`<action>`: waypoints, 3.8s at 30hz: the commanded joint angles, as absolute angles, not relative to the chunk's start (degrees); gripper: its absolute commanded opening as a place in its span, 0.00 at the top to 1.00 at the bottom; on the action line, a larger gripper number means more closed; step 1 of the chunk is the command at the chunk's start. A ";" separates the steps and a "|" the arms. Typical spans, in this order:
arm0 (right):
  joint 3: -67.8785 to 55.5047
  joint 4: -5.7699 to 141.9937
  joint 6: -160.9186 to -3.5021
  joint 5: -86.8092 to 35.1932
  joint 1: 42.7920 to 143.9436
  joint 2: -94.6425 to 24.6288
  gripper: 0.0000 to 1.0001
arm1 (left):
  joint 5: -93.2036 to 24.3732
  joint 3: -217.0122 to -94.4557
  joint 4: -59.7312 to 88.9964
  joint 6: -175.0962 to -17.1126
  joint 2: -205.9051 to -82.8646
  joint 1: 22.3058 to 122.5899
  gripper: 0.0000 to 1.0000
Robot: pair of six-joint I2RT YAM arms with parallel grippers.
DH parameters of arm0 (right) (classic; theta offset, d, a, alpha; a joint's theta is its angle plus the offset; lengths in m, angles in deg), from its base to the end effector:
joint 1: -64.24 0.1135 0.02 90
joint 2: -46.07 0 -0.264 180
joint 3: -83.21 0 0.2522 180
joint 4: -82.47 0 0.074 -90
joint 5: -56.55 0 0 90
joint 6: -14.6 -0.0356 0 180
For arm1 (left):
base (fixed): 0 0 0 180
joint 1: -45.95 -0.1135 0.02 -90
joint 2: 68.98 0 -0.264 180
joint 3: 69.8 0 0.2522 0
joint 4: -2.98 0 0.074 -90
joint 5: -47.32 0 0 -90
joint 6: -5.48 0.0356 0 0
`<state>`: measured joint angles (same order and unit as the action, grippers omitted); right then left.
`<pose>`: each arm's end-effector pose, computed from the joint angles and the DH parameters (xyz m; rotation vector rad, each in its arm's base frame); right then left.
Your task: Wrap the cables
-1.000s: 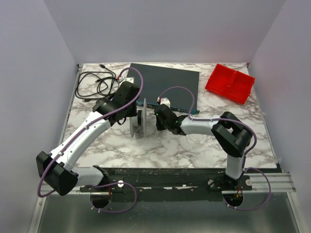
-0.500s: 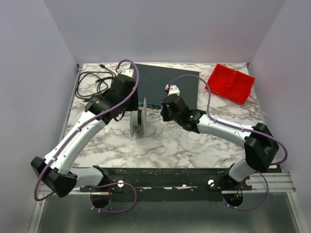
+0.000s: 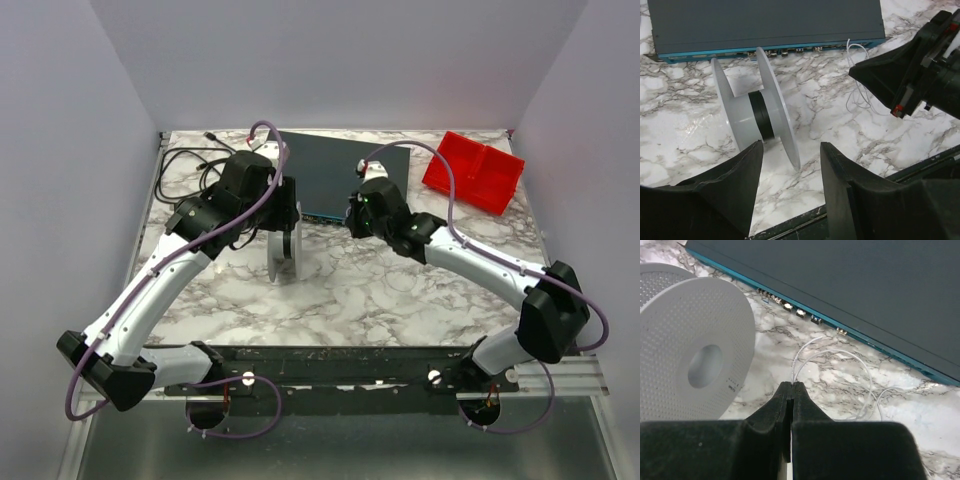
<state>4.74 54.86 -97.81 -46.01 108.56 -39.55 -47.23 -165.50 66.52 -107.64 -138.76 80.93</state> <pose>0.2482 0.2316 0.2833 -0.2923 2.1734 0.4288 0.2002 -0.1366 0.4046 0.1900 2.2577 -0.4623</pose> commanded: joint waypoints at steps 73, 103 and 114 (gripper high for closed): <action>19.66 50.92 -107.81 -52.45 116.62 -38.78 0.99 | -35.56 -160.82 64.56 -106.79 -135.58 81.60 0.48; 15.76 37.74 -111.00 -56.22 114.60 -31.24 0.58 | -28.42 -161.50 61.55 -103.84 -137.11 82.62 0.48; 26.45 43.23 -109.11 -45.64 115.04 -25.44 0.48 | -28.19 -159.62 60.95 -104.45 -136.12 82.68 0.48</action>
<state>23.62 40.54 -109.90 -49.79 114.70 -26.63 -27.47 -160.56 60.85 -103.90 -136.99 82.46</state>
